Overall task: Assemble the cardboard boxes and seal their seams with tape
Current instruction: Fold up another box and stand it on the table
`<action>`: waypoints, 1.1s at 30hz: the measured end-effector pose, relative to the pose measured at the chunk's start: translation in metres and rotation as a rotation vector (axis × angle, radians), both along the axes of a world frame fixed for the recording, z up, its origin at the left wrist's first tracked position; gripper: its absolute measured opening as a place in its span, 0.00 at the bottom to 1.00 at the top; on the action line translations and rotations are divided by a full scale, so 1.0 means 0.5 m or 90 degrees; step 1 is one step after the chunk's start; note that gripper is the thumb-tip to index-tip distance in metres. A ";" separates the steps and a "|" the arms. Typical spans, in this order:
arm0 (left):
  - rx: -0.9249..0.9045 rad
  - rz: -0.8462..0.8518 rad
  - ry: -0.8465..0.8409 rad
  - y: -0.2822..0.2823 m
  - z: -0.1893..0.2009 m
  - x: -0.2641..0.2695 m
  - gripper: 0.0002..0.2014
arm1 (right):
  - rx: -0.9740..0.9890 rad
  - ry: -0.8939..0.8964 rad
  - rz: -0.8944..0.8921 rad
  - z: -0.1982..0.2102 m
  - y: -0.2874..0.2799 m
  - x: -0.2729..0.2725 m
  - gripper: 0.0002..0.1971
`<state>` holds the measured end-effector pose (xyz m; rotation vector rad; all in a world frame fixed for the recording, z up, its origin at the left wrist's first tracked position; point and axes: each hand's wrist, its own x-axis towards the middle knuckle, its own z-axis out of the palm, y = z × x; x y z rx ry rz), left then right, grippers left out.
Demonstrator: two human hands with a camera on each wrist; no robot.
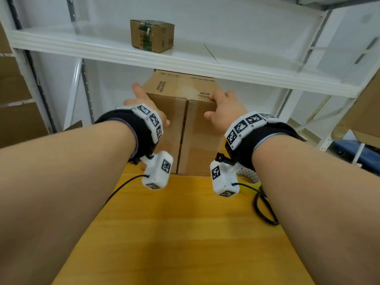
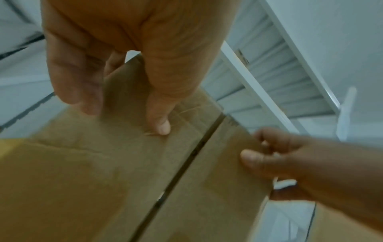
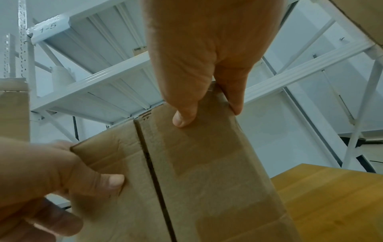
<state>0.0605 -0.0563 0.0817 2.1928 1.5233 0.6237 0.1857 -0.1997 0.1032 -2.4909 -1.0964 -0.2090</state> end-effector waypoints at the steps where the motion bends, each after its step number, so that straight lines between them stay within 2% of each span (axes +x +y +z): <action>1: -0.026 0.015 -0.014 -0.001 -0.001 -0.003 0.56 | 0.003 0.005 -0.001 0.000 -0.001 0.001 0.24; 3: -0.068 0.024 -0.040 0.001 -0.009 -0.008 0.50 | 0.010 0.019 -0.011 -0.002 0.001 -0.001 0.31; 6: -0.085 0.011 -0.012 0.008 -0.013 -0.008 0.44 | -0.006 0.019 -0.043 -0.005 0.015 -0.012 0.50; 7: -0.087 0.011 -0.006 0.007 -0.013 -0.010 0.44 | -0.015 0.009 -0.057 -0.005 0.021 -0.014 0.52; 14: -0.125 -0.003 -0.051 0.018 -0.024 -0.021 0.48 | -0.038 -0.040 -0.094 -0.008 0.047 -0.015 0.45; 21: -0.215 -0.021 -0.201 0.012 -0.045 -0.032 0.45 | -0.082 -0.085 -0.097 0.008 0.054 -0.023 0.50; 27: -0.224 -0.045 -0.145 0.024 -0.065 -0.030 0.47 | -0.056 -0.079 -0.110 0.007 0.064 -0.035 0.56; 33: -0.229 -0.067 -0.100 0.038 -0.088 -0.046 0.44 | -0.081 -0.081 -0.081 0.004 0.056 -0.034 0.45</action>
